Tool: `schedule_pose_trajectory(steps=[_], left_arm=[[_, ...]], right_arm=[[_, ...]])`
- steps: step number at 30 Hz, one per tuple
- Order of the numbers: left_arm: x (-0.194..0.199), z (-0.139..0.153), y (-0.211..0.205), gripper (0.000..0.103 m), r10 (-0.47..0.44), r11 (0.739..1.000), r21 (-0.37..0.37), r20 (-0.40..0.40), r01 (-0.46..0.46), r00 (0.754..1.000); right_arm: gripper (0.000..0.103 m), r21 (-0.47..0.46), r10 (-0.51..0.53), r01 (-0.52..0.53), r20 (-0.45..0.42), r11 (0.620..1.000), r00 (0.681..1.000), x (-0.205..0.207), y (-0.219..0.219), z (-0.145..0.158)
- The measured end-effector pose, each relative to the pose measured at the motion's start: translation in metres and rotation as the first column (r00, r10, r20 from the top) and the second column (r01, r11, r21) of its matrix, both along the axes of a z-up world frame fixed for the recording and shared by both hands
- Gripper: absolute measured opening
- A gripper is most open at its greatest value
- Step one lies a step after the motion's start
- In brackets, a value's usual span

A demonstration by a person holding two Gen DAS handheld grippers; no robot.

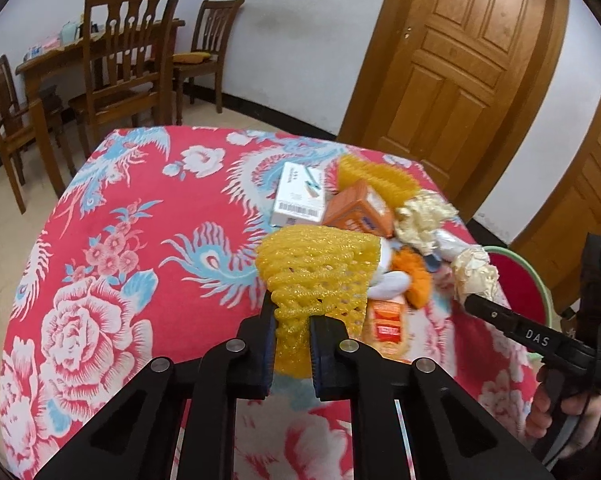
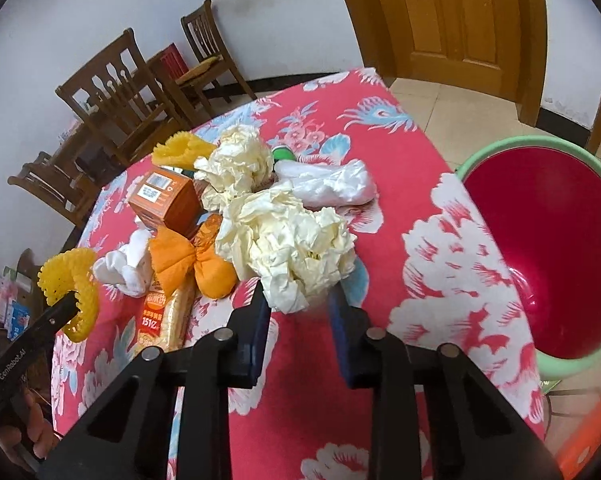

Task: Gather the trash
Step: 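Carry both items over the red bin and open both grippers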

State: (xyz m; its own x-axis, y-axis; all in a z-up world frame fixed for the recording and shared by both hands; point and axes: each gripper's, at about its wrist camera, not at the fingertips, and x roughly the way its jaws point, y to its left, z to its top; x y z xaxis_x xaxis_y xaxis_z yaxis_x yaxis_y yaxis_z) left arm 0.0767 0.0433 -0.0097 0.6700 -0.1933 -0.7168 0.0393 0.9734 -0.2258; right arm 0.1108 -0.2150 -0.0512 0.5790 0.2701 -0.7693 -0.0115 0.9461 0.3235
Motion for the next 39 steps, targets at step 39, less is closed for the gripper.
schedule_pose_trajectory(steps=[39], left_arm=[[0.015, 0.030, -0.201, 0.014, -0.354, 0.935, 0.019, 0.017, 0.354, 0.935]], right_arm=[[0.031, 0.049, -0.301, 0.298, 0.073, 0.953, 0.951, -0.078, -0.155, 0.023]])
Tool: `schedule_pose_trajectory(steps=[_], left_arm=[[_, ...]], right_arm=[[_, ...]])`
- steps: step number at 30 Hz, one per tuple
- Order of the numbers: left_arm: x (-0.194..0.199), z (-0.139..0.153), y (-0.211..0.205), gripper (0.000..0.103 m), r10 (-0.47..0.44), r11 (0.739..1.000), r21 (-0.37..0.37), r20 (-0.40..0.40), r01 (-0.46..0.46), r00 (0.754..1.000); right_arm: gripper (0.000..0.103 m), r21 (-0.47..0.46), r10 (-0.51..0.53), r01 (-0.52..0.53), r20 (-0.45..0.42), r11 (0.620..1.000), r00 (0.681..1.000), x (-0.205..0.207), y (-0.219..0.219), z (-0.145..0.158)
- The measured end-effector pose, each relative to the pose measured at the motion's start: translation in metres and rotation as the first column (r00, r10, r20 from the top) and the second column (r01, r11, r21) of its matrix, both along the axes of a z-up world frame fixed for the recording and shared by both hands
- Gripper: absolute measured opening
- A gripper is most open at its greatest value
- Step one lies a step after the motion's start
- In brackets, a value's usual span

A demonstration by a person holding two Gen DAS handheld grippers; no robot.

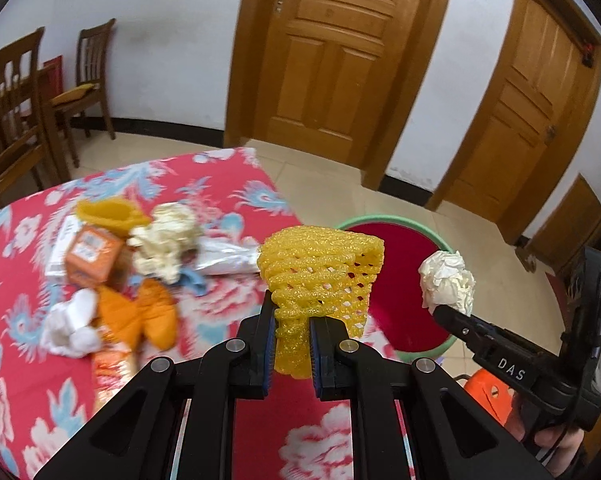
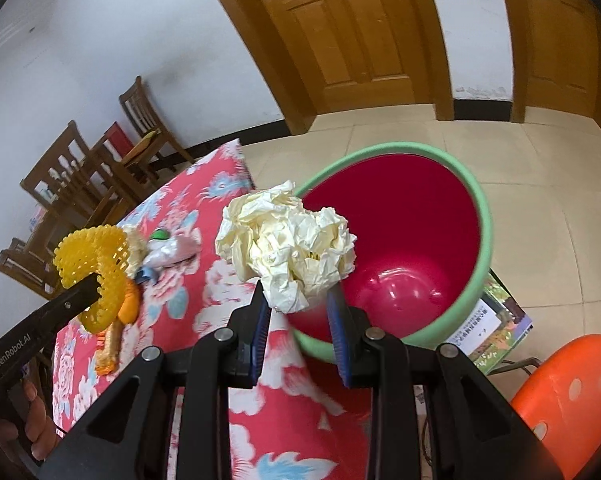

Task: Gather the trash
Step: 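Carry both items over the red bin and open both grippers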

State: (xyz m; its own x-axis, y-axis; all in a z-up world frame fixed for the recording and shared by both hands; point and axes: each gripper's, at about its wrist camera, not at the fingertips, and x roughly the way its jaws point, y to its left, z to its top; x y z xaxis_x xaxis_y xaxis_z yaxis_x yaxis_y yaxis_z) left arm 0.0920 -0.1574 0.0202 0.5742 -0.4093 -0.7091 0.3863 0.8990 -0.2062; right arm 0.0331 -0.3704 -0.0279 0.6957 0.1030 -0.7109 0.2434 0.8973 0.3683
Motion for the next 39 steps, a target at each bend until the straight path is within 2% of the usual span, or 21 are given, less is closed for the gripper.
schedule_pose_trajectory(steps=[17, 22, 23, 25, 27, 29, 39], left_arm=[[0.034, -0.035, -0.083, 0.014, -0.118, 0.992, 0.041, -0.082, 0.122, 0.990], [0.041, -0.041, -0.098, 0.017, -0.141, 0.988, 0.050, -0.089, 0.146, 0.986], [0.041, -0.041, -0.101, 0.019, -0.146, 0.987, 0.049, -0.090, 0.151, 0.985], [0.043, -0.041, -0.103, 0.029, -0.148, 0.987, 0.048, -0.094, 0.153, 0.984], [0.045, -0.040, -0.104, 0.049, -0.139, 0.988, 0.047, -0.093, 0.144, 0.986], [0.046, -0.039, -0.104, 0.051, -0.134, 0.990, 0.042, -0.089, 0.138, 0.987], [0.046, -0.036, -0.097, 0.052, -0.103, 0.993, 0.054, -0.094, 0.108, 0.990]], right_arm=[[0.035, 0.023, -0.081, 0.083, -0.068, 0.996, 0.994, 0.004, -0.039, -0.027], [0.035, 0.026, -0.097, 0.099, -0.080, 0.995, 0.992, 0.003, -0.046, -0.032], [0.035, 0.022, -0.102, 0.104, -0.082, 0.994, 0.991, 0.003, -0.047, -0.032], [0.038, 0.017, -0.108, 0.110, -0.081, 0.994, 0.991, 0.002, -0.049, -0.032], [0.043, 0.012, -0.118, 0.119, -0.080, 0.993, 0.990, 0.002, -0.050, -0.031], [0.047, 0.010, -0.123, 0.124, -0.076, 0.992, 0.989, 0.002, -0.052, -0.030], [0.047, 0.012, -0.117, 0.118, -0.072, 0.993, 0.991, -0.003, -0.051, -0.029]])
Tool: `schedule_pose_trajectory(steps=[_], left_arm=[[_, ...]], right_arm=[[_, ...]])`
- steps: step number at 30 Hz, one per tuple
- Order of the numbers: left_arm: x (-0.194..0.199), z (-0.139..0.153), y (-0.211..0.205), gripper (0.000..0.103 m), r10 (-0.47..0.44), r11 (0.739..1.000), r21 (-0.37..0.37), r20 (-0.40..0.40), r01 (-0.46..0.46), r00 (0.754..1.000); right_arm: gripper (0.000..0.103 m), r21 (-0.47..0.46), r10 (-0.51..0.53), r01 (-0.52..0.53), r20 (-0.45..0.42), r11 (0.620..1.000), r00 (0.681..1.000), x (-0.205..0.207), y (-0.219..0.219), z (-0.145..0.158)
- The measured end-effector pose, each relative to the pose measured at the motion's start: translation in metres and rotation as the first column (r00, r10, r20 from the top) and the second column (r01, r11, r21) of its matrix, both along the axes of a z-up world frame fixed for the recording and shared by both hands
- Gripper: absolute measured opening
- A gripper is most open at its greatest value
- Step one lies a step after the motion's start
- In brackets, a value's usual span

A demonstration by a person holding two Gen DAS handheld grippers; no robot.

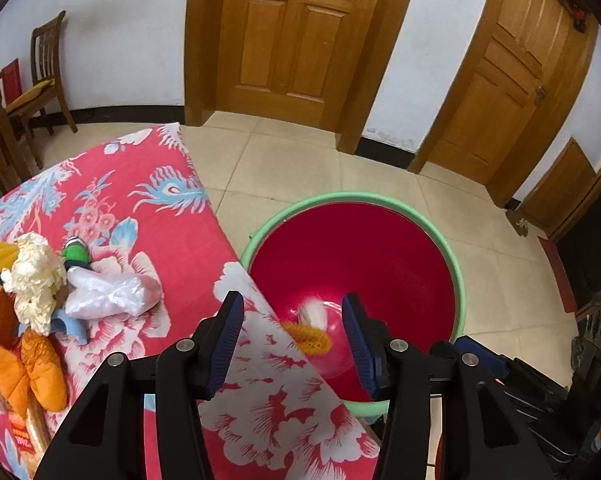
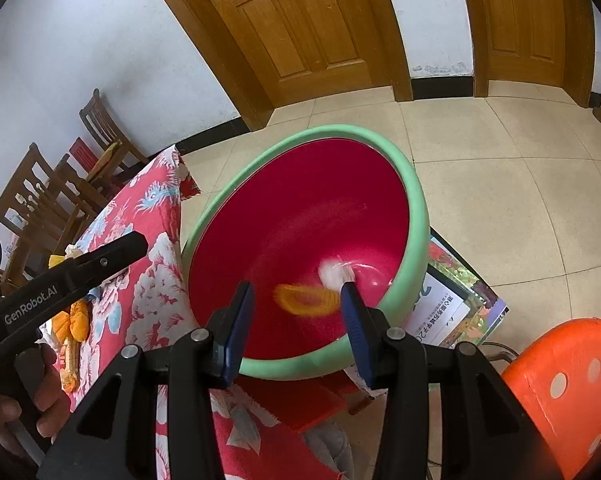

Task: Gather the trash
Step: 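Carry both items over the red bin and open both grippers, then move the left gripper back and grasp the white cloth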

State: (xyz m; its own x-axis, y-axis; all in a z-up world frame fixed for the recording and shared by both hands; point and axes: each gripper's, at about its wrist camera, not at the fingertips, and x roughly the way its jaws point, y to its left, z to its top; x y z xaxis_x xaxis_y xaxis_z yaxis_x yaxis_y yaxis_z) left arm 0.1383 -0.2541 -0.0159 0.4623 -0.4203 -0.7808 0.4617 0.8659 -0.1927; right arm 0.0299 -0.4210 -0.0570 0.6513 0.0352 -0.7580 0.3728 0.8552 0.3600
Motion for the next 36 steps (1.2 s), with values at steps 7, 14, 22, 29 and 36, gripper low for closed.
schedule_pose_trajectory(steps=[7, 14, 22, 29, 36], left_arm=[[-0.008, 0.006, 0.017, 0.052, 0.038, 0.999, 0.005, -0.009, -0.038, 0.999], [-0.017, 0.015, 0.047, 0.052, 0.091, 0.996, -0.004, 0.002, -0.091, 0.996], [-0.027, 0.027, 0.088, 0.052, 0.161, 0.987, -0.014, 0.029, -0.160, 0.987], [-0.034, 0.033, 0.127, 0.053, 0.231, 0.973, -0.019, 0.046, -0.231, 0.972], [-0.035, 0.035, 0.165, 0.053, 0.310, 0.951, -0.021, 0.057, -0.310, 0.949]], right_arm=[[0.051, 0.006, 0.003, -0.003, -0.005, 1.000, 1.000, -0.008, 0.006, 0.007], [0.053, 0.011, 0.029, -0.029, 0.024, 1.000, 0.999, -0.013, 0.018, 0.017], [0.054, 0.010, 0.075, -0.075, 0.035, 0.997, 0.997, -0.013, 0.038, 0.025], [0.055, 0.006, 0.112, -0.112, 0.045, 0.994, 0.993, -0.010, 0.054, 0.029], [0.058, -0.001, 0.136, -0.136, 0.048, 0.991, 0.990, -0.007, 0.068, 0.034]])
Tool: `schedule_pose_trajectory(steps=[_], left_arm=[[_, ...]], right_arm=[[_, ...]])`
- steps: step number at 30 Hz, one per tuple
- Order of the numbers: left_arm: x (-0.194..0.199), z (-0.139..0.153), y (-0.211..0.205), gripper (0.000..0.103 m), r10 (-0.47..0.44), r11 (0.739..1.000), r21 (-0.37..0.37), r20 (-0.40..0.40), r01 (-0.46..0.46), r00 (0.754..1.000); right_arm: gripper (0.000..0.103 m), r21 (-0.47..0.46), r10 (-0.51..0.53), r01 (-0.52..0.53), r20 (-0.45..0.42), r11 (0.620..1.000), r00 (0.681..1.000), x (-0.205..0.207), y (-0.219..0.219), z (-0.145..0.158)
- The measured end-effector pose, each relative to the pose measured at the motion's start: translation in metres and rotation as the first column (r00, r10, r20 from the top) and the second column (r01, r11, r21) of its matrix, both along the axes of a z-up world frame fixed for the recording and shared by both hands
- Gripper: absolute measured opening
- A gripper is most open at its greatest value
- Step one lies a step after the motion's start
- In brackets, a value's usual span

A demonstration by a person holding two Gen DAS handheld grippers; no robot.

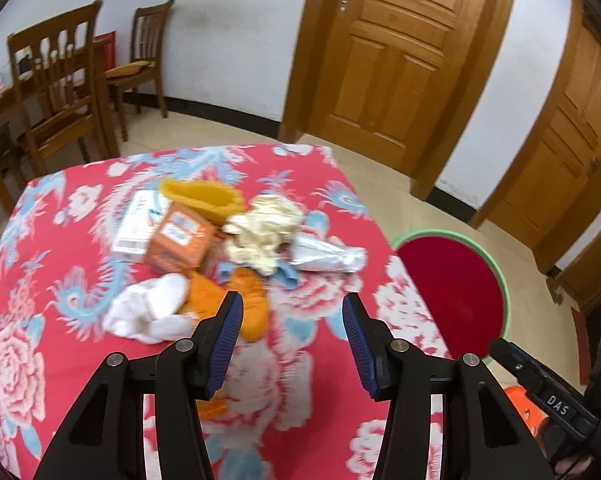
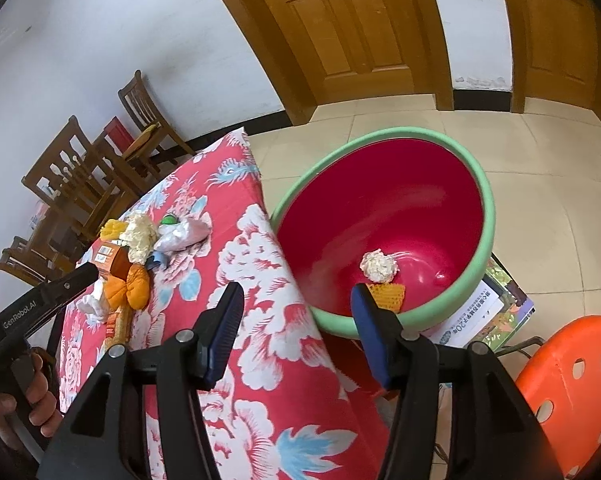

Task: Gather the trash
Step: 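Move the left gripper back and grasp the white cloth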

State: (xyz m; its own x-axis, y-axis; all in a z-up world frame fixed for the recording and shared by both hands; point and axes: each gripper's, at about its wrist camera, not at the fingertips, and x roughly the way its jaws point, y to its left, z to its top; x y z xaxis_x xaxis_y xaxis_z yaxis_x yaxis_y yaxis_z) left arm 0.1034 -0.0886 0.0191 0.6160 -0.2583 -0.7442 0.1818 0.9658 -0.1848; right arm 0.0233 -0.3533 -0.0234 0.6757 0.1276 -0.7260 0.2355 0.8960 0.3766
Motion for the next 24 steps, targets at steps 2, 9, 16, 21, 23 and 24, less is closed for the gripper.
schedule_pose_trajectory(steps=[2, 9, 16, 21, 23, 24], left_arm=[[0.000, 0.000, 0.011, 0.053, 0.027, 1.000, 0.001, 0.002, -0.027, 1.000], [0.003, -0.009, 0.046, 0.056, 0.105, 0.994, 0.014, -0.005, -0.105, 0.994], [0.012, -0.029, 0.071, 0.056, 0.149, 0.988, 0.039, -0.041, -0.147, 0.988], [0.022, -0.045, 0.077, 0.056, 0.154, 0.987, 0.054, -0.074, -0.150, 0.985], [0.026, -0.051, 0.081, 0.056, 0.154, 0.987, 0.045, -0.083, -0.151, 0.985], [0.028, -0.053, 0.083, 0.056, 0.154, 0.988, 0.037, -0.089, -0.151, 0.984]], right_arm=[[0.058, -0.004, 0.009, -0.009, 0.001, 1.000, 1.000, 0.001, 0.004, 0.001], [0.058, -0.013, 0.037, -0.037, -0.005, 0.999, 0.999, 0.006, 0.019, 0.001], [0.058, -0.026, 0.054, -0.054, -0.015, 0.998, 0.998, 0.011, 0.032, 0.001], [0.059, -0.035, 0.058, -0.059, -0.025, 0.998, 0.998, 0.015, 0.039, 0.000], [0.059, -0.040, 0.063, -0.064, -0.030, 0.997, 0.998, 0.017, 0.043, -0.001], [0.059, -0.043, 0.066, -0.067, -0.033, 0.997, 0.997, 0.018, 0.045, -0.001]])
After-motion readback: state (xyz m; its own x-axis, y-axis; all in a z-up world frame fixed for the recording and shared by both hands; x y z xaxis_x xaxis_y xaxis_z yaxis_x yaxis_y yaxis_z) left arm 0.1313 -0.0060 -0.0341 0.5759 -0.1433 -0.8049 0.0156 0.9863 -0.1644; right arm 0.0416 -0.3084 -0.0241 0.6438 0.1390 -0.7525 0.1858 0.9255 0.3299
